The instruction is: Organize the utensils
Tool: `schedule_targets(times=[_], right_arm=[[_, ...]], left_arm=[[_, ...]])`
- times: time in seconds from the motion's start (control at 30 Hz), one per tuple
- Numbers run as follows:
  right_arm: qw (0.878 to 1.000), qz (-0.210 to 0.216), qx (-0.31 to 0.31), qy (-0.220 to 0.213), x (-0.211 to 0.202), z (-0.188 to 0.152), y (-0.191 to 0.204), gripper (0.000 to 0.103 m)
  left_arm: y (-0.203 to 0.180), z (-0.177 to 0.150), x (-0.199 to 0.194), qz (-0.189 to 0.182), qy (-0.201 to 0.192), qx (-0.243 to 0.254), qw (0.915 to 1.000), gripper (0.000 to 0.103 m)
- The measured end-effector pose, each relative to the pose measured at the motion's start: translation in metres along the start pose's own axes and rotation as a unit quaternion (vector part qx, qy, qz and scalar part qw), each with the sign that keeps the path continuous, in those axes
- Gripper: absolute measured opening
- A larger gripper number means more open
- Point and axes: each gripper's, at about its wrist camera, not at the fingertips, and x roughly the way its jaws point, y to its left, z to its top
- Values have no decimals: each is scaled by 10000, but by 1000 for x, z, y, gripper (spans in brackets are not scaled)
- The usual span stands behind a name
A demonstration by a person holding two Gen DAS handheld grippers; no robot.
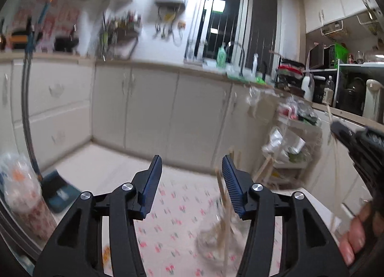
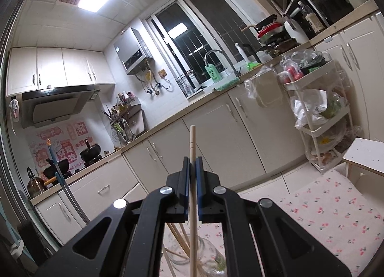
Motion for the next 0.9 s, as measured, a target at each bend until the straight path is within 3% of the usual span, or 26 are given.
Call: schedule_targets(times=[0.2,0.47,0.5,0.63,0.9], right_arm=[[9999,-22,-30,98,-1,-6,2,6],[9995,-182,151,188,-7,-8,-18,6],[9995,-183,152,186,-8,-7,-19,6],[9995,-184,183,201,-8,-7,-21,6],[9993,-157,229,236,-12,-9,-27,6]], left_arm=[[-3,-39,23,-540,1084,-102,9926,49],[-12,-62,54,-887,1919,-74,9774,49],[-12,-64,56,-917,1967,-87,9761,45],[-16,-70,60,-976,2097,32,9729,5],[-19,-55,39,-908,1685,176,9814,5]])
